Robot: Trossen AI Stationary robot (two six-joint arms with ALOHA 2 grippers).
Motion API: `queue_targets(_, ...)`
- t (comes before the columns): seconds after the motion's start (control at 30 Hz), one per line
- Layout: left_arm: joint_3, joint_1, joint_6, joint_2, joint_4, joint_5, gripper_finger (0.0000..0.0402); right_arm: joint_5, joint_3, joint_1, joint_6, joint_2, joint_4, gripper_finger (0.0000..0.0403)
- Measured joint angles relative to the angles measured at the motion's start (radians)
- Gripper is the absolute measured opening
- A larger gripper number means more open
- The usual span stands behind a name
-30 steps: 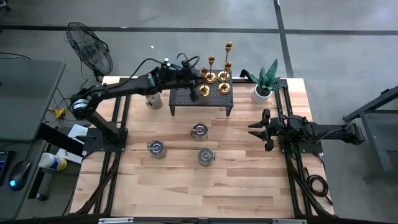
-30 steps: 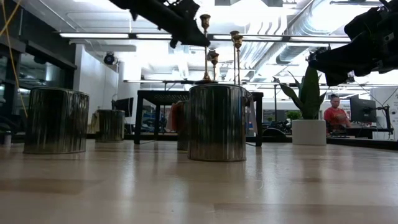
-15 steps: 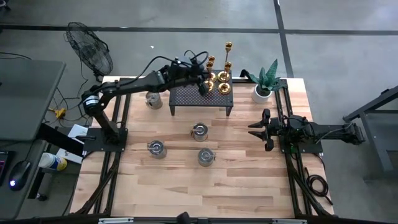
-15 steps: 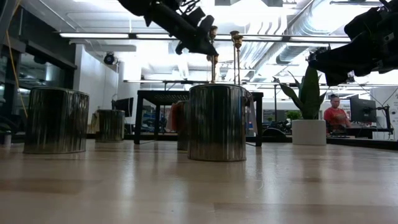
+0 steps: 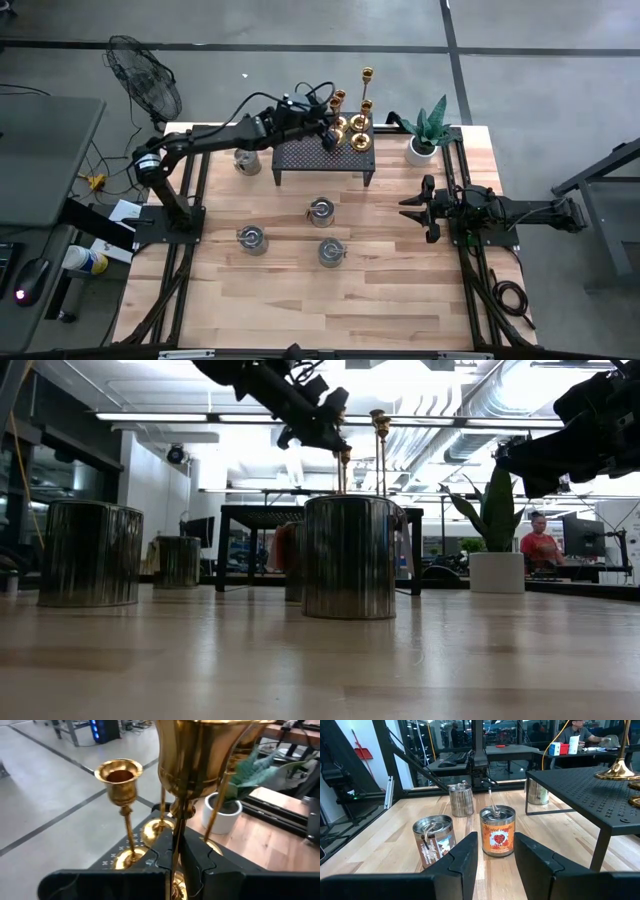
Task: Pick & Place candle stick holders
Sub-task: Put the gold candle holder on the shelf
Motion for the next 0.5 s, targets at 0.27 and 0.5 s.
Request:
queue_targets(0.27,0.0,-0.02,0.006,0.022,0.016,-0.004,0.0008,0.0,0.0,0.0,0.0,0.0,0.0,0.0117)
queue_targets(0.5,0.0,-0.031,0.007,0.032,0.025,-0.03,0.0008,0.0,0.0,0.0,0.0,0.0,0.0,0.0117)
